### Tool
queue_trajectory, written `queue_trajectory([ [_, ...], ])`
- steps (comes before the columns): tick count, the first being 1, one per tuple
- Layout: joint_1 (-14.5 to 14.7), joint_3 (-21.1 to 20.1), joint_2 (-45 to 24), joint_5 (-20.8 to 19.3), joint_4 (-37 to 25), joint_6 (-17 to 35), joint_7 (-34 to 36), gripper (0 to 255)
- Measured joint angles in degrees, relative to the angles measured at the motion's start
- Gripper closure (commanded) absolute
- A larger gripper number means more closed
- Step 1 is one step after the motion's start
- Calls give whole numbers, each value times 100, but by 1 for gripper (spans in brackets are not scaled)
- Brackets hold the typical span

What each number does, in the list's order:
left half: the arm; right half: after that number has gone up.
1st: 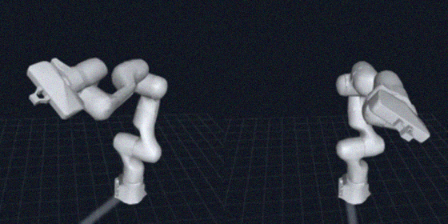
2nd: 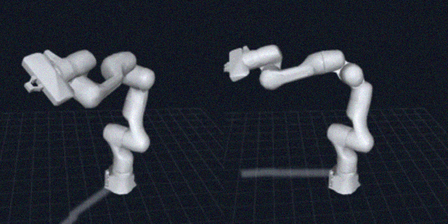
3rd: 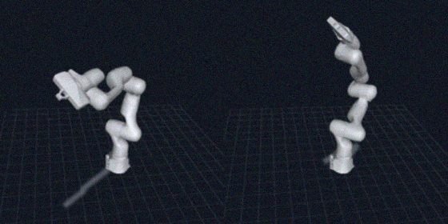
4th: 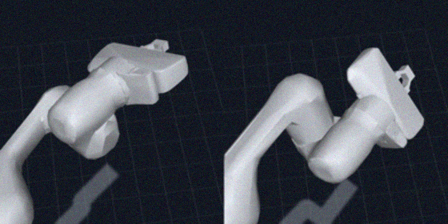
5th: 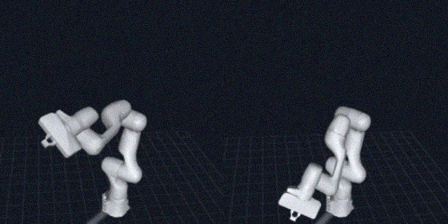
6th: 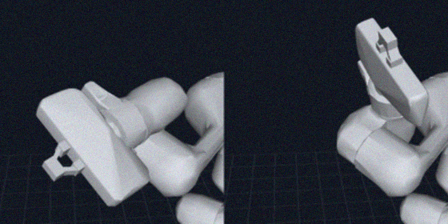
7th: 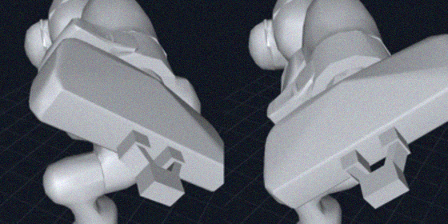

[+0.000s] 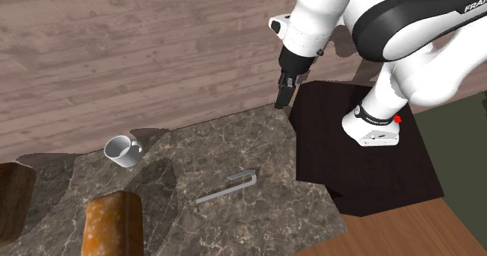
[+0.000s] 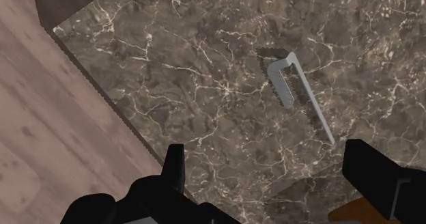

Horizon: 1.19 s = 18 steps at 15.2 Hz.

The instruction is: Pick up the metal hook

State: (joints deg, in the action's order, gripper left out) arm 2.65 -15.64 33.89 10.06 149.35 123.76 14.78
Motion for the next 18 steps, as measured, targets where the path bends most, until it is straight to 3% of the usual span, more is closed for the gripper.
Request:
queue_trajectory([
  [6, -31, -610, -1052, -140, 151, 1085, 523, 0],
  [10, -197, -1064, -1996, -558, 30, 1794, 1084, 0],
  [15, -394, -1472, -3111, -1590, -105, 2498, 2122, 0],
  [18, -329, -1448, -4092, -2764, -455, 2819, 3162, 0],
])
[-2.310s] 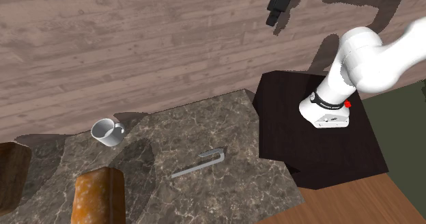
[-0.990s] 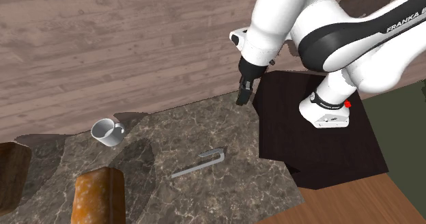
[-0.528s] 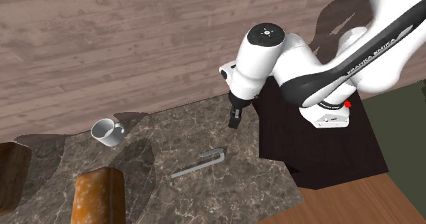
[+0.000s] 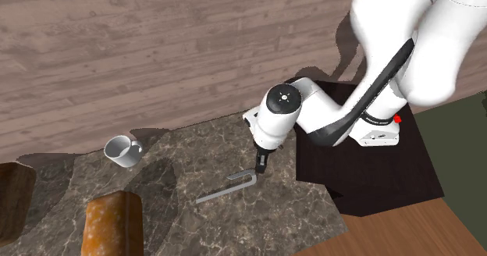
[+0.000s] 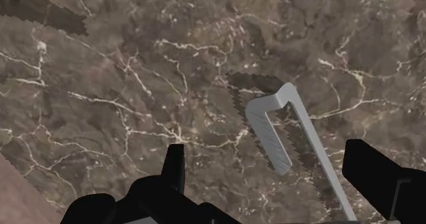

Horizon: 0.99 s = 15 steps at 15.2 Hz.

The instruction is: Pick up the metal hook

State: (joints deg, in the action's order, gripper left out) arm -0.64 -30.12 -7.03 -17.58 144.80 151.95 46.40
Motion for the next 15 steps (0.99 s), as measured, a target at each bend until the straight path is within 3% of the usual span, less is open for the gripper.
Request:
queue_trajectory([
  [2, 223, 230, -579, -726, -228, 150, 620, 0],
  [7, 946, 844, -1775, -1805, -974, 233, 1599, 0],
  [10, 1224, 1125, -2216, -2153, -1199, 366, 1912, 0],
  [15, 1452, 1427, -2617, -2481, -1367, 597, 2182, 0],
])
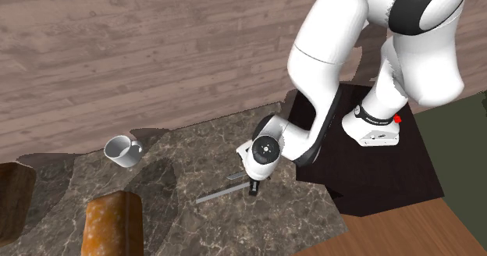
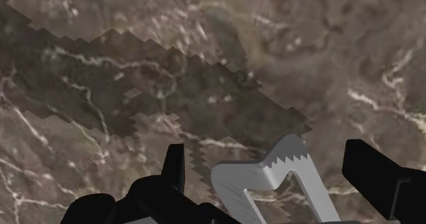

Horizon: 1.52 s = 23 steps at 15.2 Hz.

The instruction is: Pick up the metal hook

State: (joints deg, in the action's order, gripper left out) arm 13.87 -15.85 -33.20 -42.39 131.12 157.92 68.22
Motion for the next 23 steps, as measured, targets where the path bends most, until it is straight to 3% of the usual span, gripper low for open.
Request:
queue_trajectory([
  [1, 45, 44, -80, -44, -51, 27, 45, 0],
  [2, 62, 64, -111, -64, -69, 42, 61, 255],
  [13, 63, 61, -99, -62, -68, 37, 63, 255],
  [23, -374, -495, 640, 549, 237, -398, -459, 255],
])
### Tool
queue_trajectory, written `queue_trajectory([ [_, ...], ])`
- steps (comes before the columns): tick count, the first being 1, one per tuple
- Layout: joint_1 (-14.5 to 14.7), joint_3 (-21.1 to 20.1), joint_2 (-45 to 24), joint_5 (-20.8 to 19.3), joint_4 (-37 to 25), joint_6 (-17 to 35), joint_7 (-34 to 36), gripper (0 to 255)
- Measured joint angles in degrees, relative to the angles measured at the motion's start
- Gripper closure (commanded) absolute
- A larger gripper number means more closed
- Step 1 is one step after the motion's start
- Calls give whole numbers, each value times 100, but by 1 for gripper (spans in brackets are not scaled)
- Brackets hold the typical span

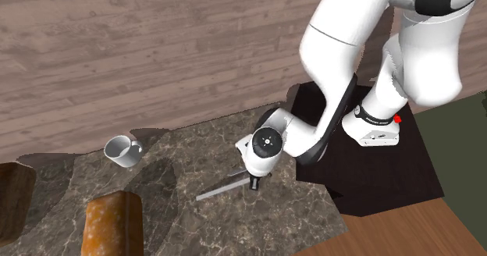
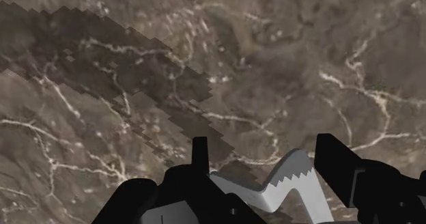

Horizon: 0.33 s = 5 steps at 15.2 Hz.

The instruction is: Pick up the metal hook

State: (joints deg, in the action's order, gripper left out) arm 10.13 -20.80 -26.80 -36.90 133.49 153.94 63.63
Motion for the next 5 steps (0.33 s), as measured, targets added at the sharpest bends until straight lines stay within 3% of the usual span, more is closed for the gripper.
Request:
queue_trajectory([
  [5, -207, -283, 388, 361, 137, -221, -280, 255],
])
